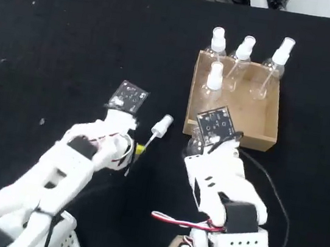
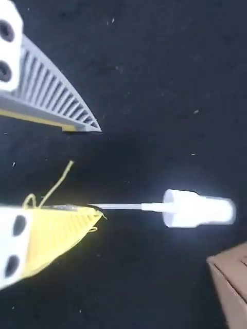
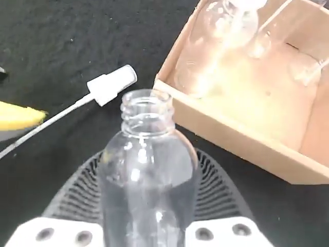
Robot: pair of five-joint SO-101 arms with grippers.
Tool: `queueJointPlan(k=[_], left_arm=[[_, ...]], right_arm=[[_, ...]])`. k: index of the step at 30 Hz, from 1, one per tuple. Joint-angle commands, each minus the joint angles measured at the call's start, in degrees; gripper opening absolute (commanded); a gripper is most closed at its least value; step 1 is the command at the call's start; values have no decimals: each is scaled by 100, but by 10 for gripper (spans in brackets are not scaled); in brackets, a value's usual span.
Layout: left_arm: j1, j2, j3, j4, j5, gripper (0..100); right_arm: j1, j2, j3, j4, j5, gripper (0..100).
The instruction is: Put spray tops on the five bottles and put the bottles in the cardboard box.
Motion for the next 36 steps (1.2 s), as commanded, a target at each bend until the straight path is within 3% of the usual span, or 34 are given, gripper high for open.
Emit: queueJointPlan(k=[1,10,18,26,36], left_arm=[[92,598,-708,44,-18,230],[418,589,-1165,44,-211,234],[567,1626,-1815,-826,-343,231],[514,2998,-2949,-809,-343,231],[470,3640,-3468,-800,-352,231]], right_arm=[[88,-321,40,-185,-79,10],[97,-444,163,-193,-88,10],[97,-444,163,-185,-88,10],[97,-444,163,-167,-88,10],[97,-444,163,-158,-88,10]])
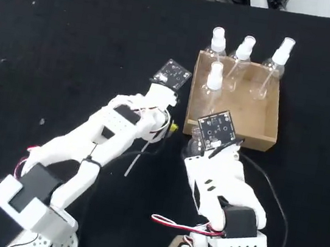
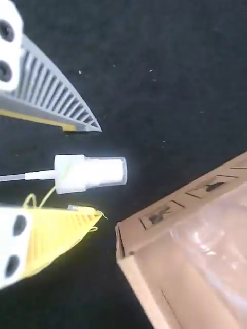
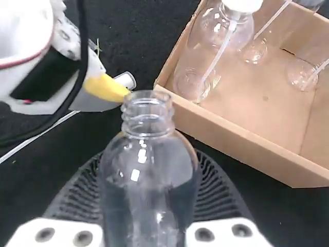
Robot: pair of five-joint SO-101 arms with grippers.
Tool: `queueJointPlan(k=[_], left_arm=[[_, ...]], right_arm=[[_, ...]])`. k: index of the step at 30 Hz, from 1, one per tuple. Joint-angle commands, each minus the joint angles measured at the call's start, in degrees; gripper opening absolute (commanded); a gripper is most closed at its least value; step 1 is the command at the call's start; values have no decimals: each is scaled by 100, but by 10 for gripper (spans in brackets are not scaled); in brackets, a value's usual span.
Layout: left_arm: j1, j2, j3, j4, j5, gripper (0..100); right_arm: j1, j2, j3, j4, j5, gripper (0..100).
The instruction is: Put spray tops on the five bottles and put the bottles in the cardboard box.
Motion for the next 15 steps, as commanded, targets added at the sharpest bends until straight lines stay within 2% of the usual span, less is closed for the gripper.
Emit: queueJointPlan(k=[1,11,15], left_arm=[[-92,211,-470,-97,-35,231],[-136,914,-1877,1635,-35,230],[-84,1160,-2132,1908,-35,230]], right_arm=[[97,-110,-48,-123,-44,10],[97,-110,-48,-123,-44,10],[97,-110,-48,-123,-44,10]])
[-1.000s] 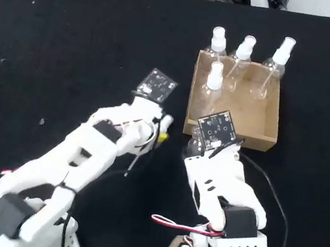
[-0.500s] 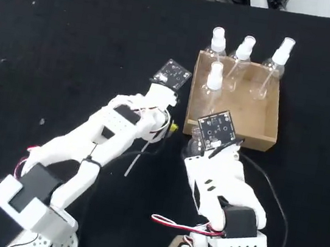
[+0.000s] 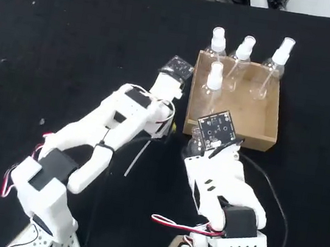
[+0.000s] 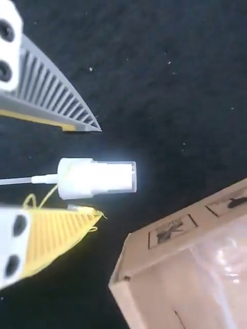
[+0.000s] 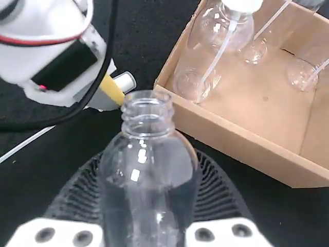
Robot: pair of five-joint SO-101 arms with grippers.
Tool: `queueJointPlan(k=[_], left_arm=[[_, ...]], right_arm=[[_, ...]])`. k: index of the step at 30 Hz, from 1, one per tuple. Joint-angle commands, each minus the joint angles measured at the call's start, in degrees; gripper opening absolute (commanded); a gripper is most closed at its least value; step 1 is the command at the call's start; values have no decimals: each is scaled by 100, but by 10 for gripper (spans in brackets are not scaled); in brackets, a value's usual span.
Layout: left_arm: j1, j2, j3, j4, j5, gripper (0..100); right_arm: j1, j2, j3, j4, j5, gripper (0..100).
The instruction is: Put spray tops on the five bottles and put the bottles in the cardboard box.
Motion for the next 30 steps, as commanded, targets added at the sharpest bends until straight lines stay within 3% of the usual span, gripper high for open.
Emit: queueJointPlan(k=[1,13,21,24,30], left_arm=[[-13,158,-532,211,-53,230],[-66,475,-567,53,-62,228],[-40,501,-497,114,-26,27],[-119,466,-514,527,-53,36],[-593,466,-963,2154,-141,30]], right_arm=[[97,-110,-48,-123,-44,10],[97,-110,48,-158,-18,10],[97,-110,57,-158,-9,10],[97,-110,66,-158,-9,10],[97,-119,75,-158,-18,10]])
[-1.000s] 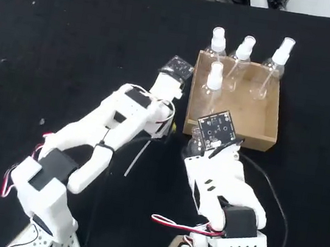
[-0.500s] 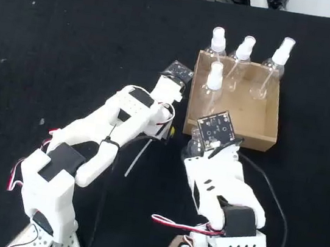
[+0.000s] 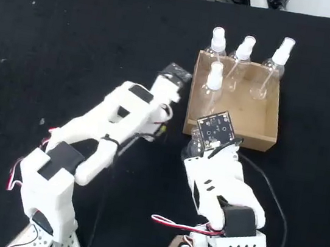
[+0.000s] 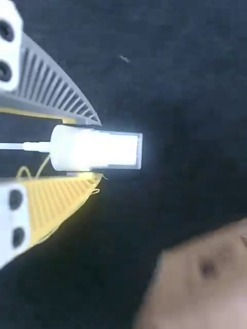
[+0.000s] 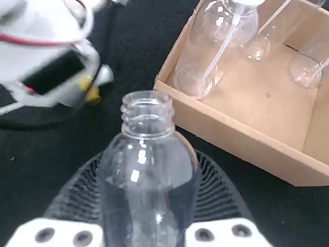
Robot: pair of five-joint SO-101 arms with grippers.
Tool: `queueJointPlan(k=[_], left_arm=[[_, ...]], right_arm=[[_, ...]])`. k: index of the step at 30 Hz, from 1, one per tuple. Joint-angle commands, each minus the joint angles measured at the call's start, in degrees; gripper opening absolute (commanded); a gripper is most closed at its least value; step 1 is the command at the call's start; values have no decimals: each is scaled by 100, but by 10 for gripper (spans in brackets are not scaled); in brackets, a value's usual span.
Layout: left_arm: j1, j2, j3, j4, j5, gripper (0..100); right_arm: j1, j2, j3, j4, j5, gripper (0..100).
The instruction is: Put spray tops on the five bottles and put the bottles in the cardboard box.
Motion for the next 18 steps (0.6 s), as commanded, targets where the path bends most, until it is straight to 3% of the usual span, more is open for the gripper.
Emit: queueJointPlan(k=[1,8,14,18], left_arm=[[-593,-123,-470,1196,-316,30],[-1727,-1284,673,1459,-1389,30],[-2510,-2681,2316,624,-2277,34],[-3099,-2778,2730,695,-3024,135]], right_arm=[[97,-119,-22,-141,-26,10],[97,-119,-22,-141,-44,10],[88,-119,4,-141,-44,10],[88,-127,110,-290,-44,10]])
